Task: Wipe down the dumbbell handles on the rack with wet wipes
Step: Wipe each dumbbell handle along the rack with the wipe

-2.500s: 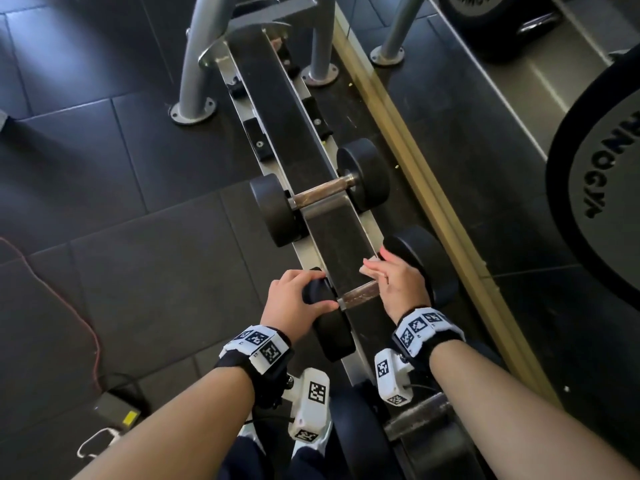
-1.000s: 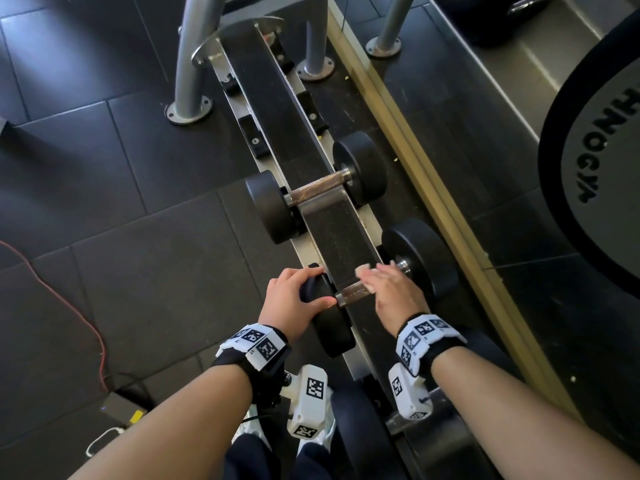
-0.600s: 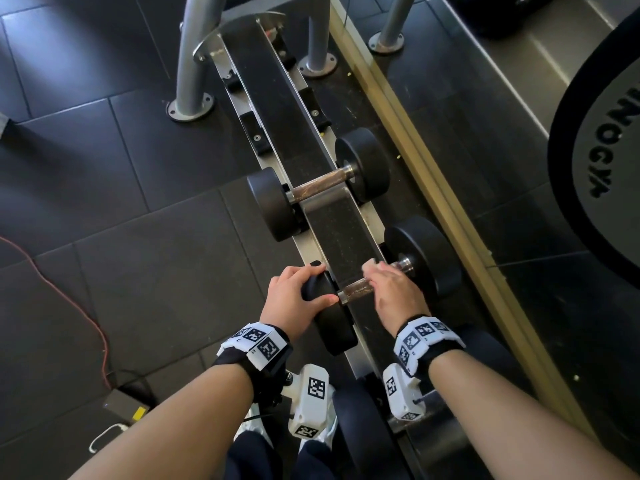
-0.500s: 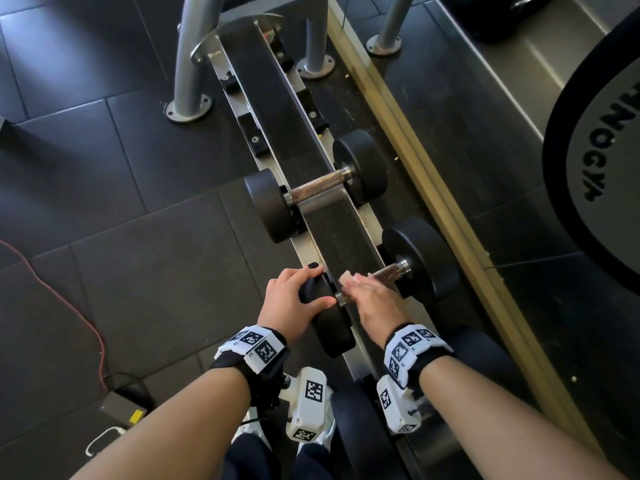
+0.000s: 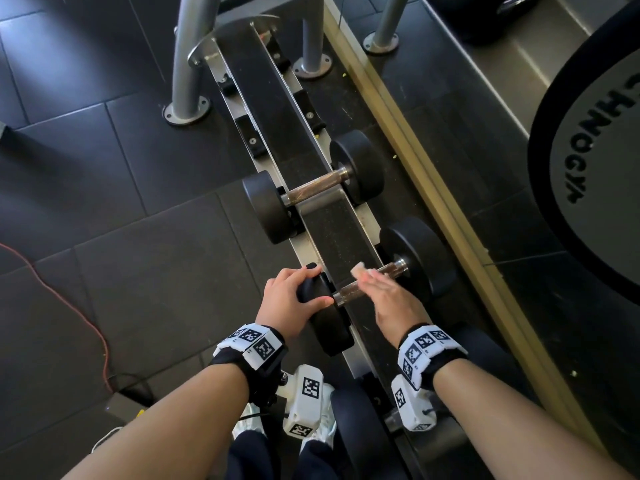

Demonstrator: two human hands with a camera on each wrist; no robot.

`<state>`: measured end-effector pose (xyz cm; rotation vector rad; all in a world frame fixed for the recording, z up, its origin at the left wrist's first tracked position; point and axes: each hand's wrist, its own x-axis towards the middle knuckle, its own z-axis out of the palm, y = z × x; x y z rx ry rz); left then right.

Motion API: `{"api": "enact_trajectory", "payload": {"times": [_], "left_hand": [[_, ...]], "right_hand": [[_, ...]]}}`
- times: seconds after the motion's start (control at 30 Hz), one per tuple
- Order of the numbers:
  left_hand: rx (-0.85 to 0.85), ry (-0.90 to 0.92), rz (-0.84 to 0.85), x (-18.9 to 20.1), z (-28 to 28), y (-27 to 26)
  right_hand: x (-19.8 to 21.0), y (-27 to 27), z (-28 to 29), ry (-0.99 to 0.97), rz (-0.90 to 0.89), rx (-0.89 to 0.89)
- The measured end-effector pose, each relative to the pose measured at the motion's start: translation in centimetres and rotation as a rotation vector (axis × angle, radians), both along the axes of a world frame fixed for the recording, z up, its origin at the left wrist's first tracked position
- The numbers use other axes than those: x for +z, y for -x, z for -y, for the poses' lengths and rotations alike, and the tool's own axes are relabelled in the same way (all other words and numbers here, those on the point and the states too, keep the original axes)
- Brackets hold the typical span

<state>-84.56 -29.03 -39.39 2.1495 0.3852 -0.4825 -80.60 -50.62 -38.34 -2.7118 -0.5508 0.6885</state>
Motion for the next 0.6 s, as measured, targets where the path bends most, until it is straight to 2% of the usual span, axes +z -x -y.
{"api": "enact_trajectory", "payload": {"times": [0.17, 0.37, 0.43, 0.5, 0.6], "left_hand": [[-0.024, -0.017, -0.073, 1.1, -0.1, -1.3], [-0.062, -0.064, -0.126, 1.9, 0.0, -2.2], [-0.066, -0.070, -0.126, 2.0, 0.1, -2.2], [-0.073, -0.073, -0.126, 2.0, 0.0, -2.3], [-0.089, -0.081, -0.126, 1.8, -0.2, -2.5]], "right_hand": [[-0.4, 0.4, 1.1, 0.100, 0.022, -0.206], [-0.4, 3.8, -1.7, -0.176, -0.065, -0.547], [0.3, 3.6, -1.6, -0.277, -0.116, -0.769], [0.7, 3.0, -1.0, -0.359, -0.070, -1.013], [0.7, 2.5, -0.7, -0.370, 0.002, -1.088]]}}
